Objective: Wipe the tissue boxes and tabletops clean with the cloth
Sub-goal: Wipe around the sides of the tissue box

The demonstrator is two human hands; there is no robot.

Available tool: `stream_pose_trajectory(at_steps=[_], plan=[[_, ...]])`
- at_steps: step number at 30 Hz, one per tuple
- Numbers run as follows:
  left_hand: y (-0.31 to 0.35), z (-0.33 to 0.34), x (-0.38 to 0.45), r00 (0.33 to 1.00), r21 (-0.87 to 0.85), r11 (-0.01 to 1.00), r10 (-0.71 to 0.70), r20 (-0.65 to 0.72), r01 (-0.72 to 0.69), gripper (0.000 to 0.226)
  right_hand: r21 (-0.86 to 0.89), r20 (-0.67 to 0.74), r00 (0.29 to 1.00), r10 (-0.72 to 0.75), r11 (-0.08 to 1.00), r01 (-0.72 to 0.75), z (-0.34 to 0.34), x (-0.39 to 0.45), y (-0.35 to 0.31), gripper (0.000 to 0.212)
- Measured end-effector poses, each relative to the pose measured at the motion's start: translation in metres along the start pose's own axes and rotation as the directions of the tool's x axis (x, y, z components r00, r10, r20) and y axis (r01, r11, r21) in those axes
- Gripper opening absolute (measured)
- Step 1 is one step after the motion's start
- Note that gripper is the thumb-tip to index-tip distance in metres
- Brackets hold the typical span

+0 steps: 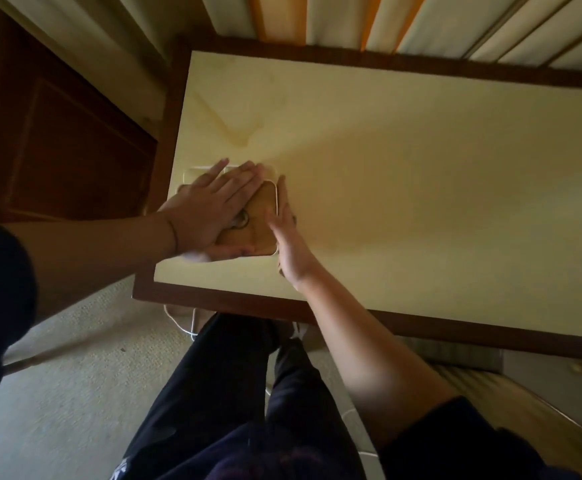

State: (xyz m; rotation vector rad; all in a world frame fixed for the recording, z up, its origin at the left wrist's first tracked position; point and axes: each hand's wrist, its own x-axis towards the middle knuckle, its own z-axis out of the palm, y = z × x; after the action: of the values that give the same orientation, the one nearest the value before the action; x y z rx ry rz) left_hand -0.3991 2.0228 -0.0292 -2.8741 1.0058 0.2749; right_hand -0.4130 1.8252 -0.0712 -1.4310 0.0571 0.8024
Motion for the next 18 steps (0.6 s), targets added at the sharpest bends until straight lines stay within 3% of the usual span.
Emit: stream_pose_trajectory(at_steps=[3,8,11,13,15,16,18], plan=[[0.001,-0.001,-0.001,1.000,-0.010,1.000,-0.010,0.026,0.010,0.114,-0.088,0.040,0.999,0.019,0.996,-0.015,-0.001,-0.028,0.019,0.091],[0.003,-0.007,-0.002,0.999,-0.032,0.999,-0.014,0.051,0.016,0.110,-0.114,0.089,0.996,0.027,0.993,-0.017,-0.009,-0.067,0.020,0.069],[0.002,-0.009,-0.003,0.997,-0.057,0.998,-0.008,0.081,0.013,0.112,-0.111,0.087,0.991,0.103,0.989,-0.093,-0.024,-0.084,0.021,0.058],[0.001,-0.011,-0.004,0.993,-0.075,0.997,-0.019,0.115,0.027,0.126,-0.036,-0.028,0.979,0.201,0.979,-0.202,-0.036,-0.097,0.017,0.041],[0.000,-0.011,-0.004,0.991,-0.088,0.996,-0.015,0.134,0.027,0.140,-0.008,-0.244,0.932,0.267,0.961,-0.277,-0.047,-0.107,0.012,0.018],[-0.001,-0.011,-0.004,0.990,-0.099,0.995,-0.010,0.139,0.024,0.143,-0.111,-0.351,0.902,0.250,0.946,-0.305,-0.054,-0.113,0.012,0.005],[-0.004,-0.009,-0.005,0.993,-0.131,0.991,0.002,0.117,0.014,0.143,-0.465,-0.495,0.865,0.080,0.817,-0.342,-0.064,-0.122,0.009,0.014]])
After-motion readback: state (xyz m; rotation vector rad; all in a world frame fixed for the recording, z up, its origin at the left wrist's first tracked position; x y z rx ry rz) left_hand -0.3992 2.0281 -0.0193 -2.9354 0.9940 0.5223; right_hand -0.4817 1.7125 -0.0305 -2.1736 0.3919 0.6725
